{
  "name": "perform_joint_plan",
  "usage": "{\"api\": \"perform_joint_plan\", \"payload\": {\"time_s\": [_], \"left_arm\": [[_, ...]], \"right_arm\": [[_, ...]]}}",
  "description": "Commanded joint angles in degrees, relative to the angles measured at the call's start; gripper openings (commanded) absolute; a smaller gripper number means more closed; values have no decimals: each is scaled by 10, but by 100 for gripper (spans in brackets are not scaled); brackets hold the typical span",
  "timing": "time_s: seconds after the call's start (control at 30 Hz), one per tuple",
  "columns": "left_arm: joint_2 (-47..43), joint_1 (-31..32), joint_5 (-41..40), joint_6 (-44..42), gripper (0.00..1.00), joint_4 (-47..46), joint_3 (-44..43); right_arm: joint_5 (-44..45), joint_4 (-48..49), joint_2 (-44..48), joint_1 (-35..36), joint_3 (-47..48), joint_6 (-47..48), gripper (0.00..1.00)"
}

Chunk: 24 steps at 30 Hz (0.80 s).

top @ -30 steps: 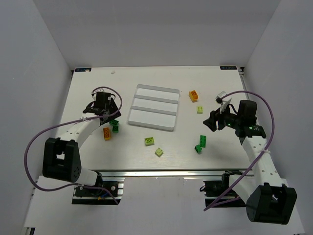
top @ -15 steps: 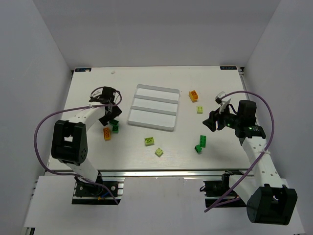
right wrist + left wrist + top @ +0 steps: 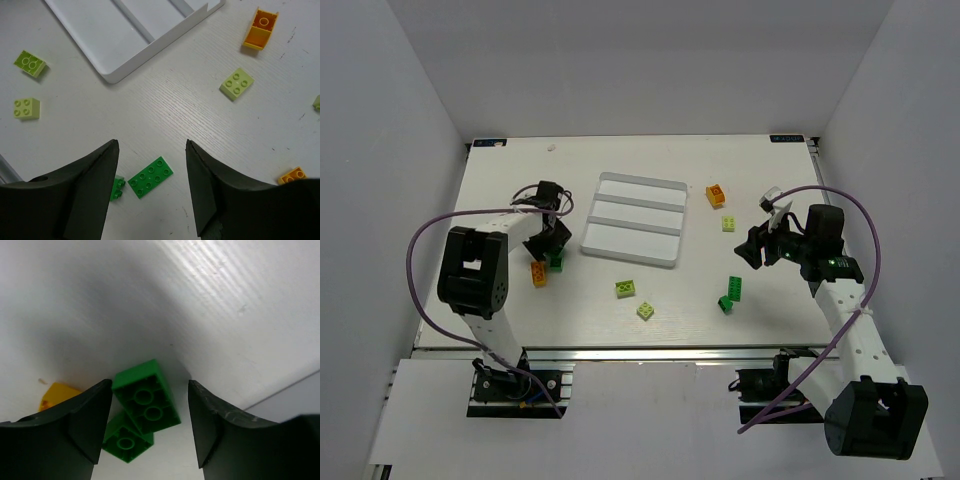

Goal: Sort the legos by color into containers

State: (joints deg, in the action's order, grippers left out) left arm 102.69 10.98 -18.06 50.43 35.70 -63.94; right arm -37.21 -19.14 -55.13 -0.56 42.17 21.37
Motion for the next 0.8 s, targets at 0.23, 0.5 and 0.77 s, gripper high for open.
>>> {"api": "perform_joint_plan", "payload": {"time_s": [0.23, 0.5, 0.77], "left_arm": [[6, -2, -8, 2, 36, -7, -28], [-99, 12, -15, -112, 6, -19, -38], [-183, 18, 313, -249, 1, -171, 27]], "right_arm": [[2, 23, -1, 5, 12, 0, 62], [1, 23, -6, 4, 11, 3, 60], [-1, 23, -11, 5, 9, 3, 58]]}}
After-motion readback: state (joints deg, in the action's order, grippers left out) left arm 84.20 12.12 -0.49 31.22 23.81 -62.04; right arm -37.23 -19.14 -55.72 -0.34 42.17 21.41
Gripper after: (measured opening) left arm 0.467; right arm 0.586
